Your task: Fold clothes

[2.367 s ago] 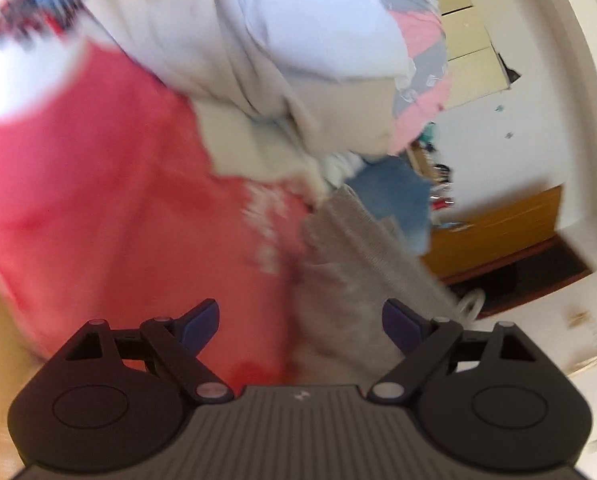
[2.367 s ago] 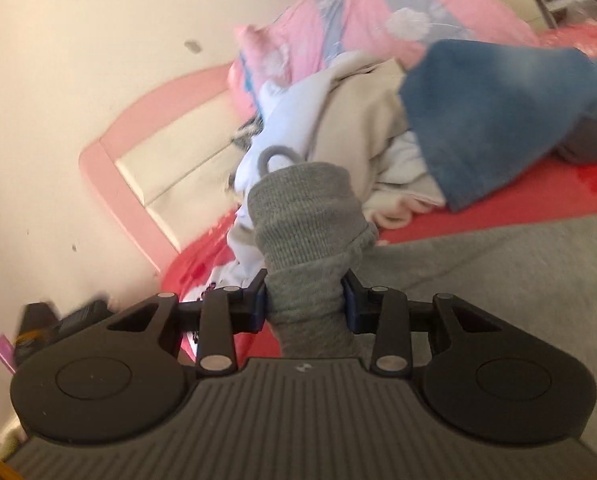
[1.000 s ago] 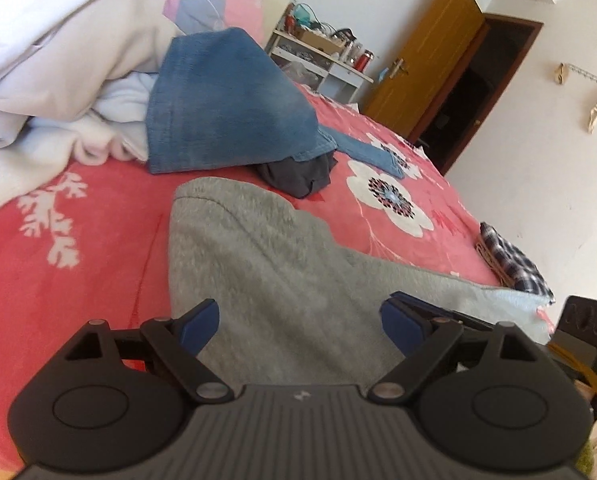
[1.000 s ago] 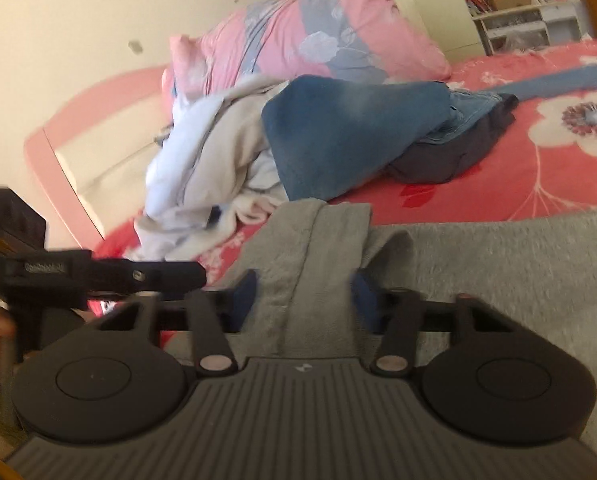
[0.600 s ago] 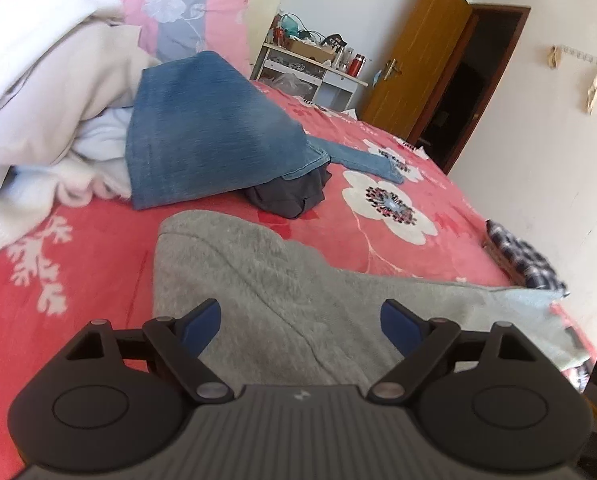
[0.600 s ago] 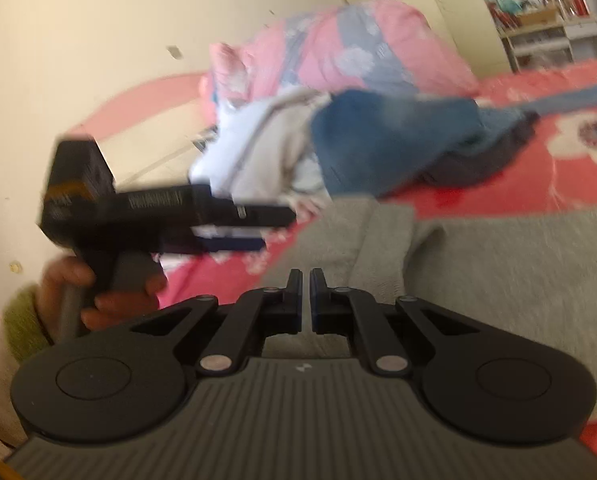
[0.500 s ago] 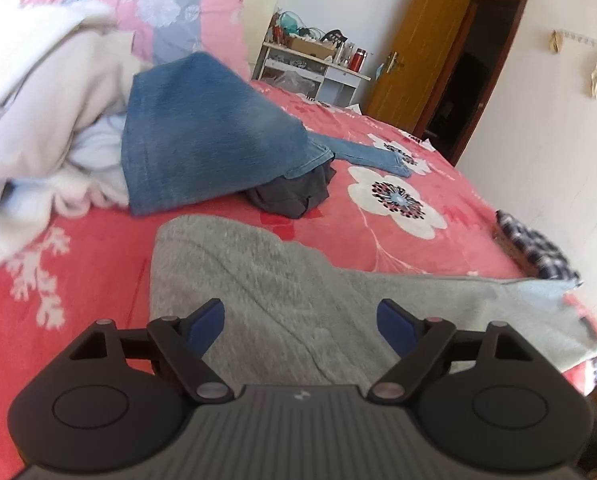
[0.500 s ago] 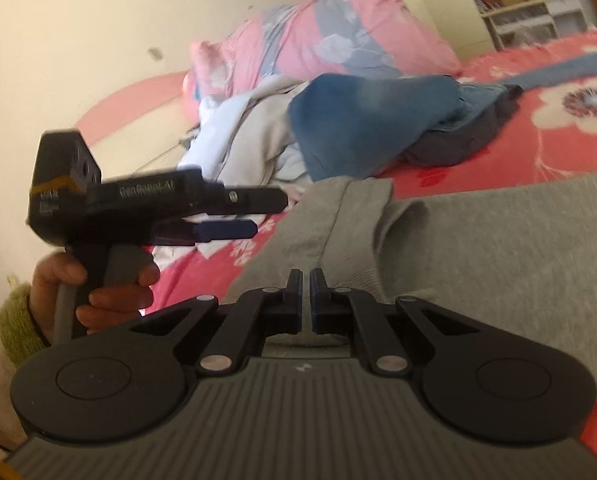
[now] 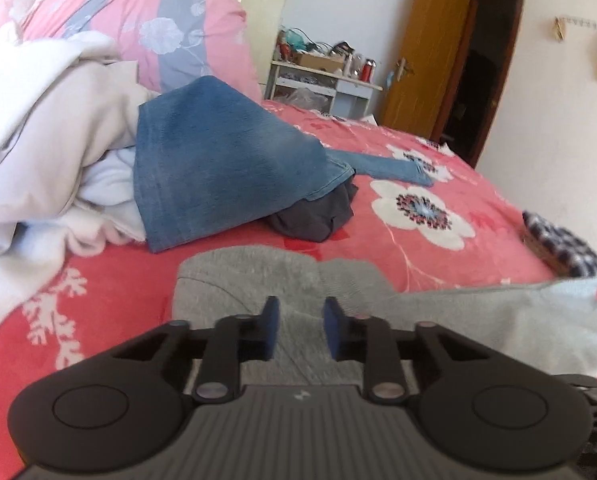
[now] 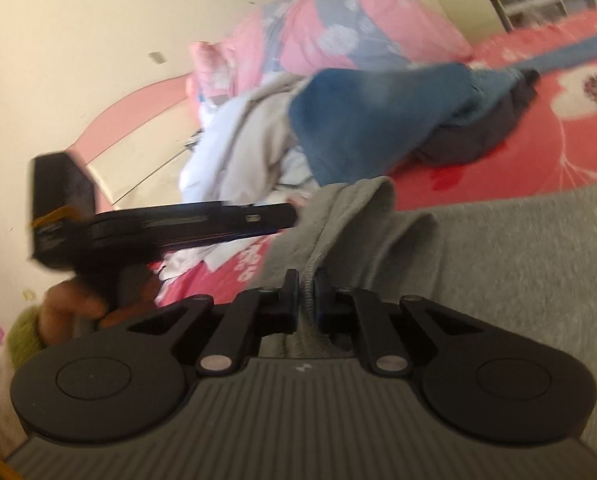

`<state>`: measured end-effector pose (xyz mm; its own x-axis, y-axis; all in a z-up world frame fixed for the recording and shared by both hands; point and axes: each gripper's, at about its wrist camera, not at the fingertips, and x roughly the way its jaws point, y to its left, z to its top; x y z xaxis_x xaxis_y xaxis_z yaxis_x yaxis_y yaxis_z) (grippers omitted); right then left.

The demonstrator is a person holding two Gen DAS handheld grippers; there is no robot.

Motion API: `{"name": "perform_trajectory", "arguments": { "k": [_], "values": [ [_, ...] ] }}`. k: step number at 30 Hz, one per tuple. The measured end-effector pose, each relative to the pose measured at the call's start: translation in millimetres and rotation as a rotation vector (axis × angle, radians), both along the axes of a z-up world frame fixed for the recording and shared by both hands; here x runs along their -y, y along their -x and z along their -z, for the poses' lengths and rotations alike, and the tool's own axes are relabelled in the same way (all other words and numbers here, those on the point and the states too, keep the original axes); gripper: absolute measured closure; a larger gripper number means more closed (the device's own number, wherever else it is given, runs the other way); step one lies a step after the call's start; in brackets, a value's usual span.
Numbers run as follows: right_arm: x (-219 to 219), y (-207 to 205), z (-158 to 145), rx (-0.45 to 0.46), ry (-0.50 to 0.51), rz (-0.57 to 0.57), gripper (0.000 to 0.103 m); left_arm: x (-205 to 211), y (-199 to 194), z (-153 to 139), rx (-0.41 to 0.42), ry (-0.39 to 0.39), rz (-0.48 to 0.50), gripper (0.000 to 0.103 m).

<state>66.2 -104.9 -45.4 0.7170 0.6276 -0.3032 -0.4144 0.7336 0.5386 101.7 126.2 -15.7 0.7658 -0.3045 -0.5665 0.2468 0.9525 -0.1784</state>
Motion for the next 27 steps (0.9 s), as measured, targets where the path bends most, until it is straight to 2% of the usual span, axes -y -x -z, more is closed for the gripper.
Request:
{"name": "perform_trajectory", "arguments": {
  "k": [8,13,17,20,23,25,27],
  "values": [
    [12.0,21.7,2.4,-0.042,-0.057,0.033,0.100,21.6,-2.3,12.1,-0.031,-0.057,0.042,0.082],
    [20.6,34.5,-4.0,-0.035,-0.068,0.041,0.100,36.8,4.7,9.6,0.007,-0.108,0.095,0.083],
    [16.3,43.2,1.5,-0.029,-0.023,0.032,0.100,45.2,0.8,27.7,-0.035,-0.133,0.124,0.082],
    [20.6,39.2,12.0,-0.058,-0.031,0.049,0.099,48.1,0.7,40.5,-0.043,-0.149,0.134,0.082],
    [39.0,36.5,8.2,-0.052,-0.075,0.071,0.094,49.6,4.8,45.6,-0.020,-0.166,0.144,0.082],
    [54.1,34.0,4.3,-0.049,-0.115,0.088,0.092,45.0,5.9,47.7,-0.016,-0.140,0.145,0.082],
    [72.5,19.7,5.3,-0.108,-0.183,0.111,0.071,39.2,6.6,50.0,-0.012,-0.105,0.143,0.082]
  ]
}}
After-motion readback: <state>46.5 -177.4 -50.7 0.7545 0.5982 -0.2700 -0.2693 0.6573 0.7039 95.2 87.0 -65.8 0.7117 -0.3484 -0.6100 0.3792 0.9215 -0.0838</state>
